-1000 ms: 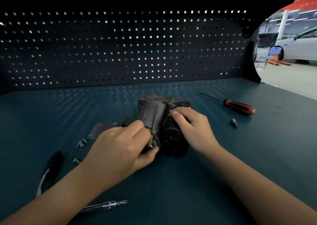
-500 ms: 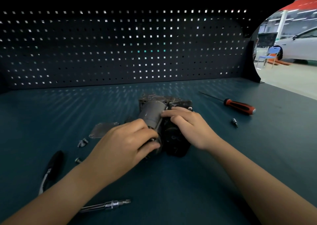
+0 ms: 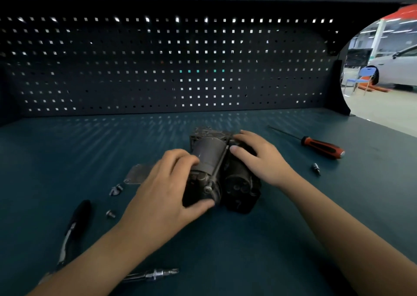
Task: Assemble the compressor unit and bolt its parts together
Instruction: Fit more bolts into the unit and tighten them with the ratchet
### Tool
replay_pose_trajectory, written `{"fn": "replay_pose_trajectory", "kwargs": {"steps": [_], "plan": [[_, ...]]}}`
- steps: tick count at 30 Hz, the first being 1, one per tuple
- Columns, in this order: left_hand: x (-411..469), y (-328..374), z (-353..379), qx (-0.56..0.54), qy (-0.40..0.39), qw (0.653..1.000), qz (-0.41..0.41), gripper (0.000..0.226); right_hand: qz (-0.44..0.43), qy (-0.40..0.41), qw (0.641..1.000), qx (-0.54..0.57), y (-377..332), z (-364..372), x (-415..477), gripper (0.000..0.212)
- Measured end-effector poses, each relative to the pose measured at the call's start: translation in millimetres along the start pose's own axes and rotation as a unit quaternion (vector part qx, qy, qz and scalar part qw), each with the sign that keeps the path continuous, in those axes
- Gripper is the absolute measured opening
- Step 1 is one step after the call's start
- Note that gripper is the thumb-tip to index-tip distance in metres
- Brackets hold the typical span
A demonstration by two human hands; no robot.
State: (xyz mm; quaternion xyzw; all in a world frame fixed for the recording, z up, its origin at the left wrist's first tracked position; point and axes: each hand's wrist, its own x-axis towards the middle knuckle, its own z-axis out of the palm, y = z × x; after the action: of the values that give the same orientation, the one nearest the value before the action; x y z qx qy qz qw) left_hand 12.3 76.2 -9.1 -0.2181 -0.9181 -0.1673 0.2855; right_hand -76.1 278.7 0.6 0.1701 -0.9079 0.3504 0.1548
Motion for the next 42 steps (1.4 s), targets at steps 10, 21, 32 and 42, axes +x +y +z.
{"fn": "replay_pose_trajectory", "kwargs": {"steps": [10,21,32,42], "plan": [[4,-38,10,-0.18,-0.095,0.945,-0.254,0.062,-0.193,-0.141,0.955,-0.174,8,-5,-41,0.104],[1,-41,17,-0.243,-0.09,0.928,-0.267,0.071,-0.264,0.06,0.953,-0.137,8,7,-47,0.069],[2,-49,22,-0.284,-0.07,0.914,-0.28,0.021,-0.285,0.119,0.936,-0.168,-10,12,-39,0.064],[5,-45,23,-0.2,0.022,0.962,-0.184,0.093,-0.297,0.145,0.925,-0.187,-10,17,-38,0.062]]}}
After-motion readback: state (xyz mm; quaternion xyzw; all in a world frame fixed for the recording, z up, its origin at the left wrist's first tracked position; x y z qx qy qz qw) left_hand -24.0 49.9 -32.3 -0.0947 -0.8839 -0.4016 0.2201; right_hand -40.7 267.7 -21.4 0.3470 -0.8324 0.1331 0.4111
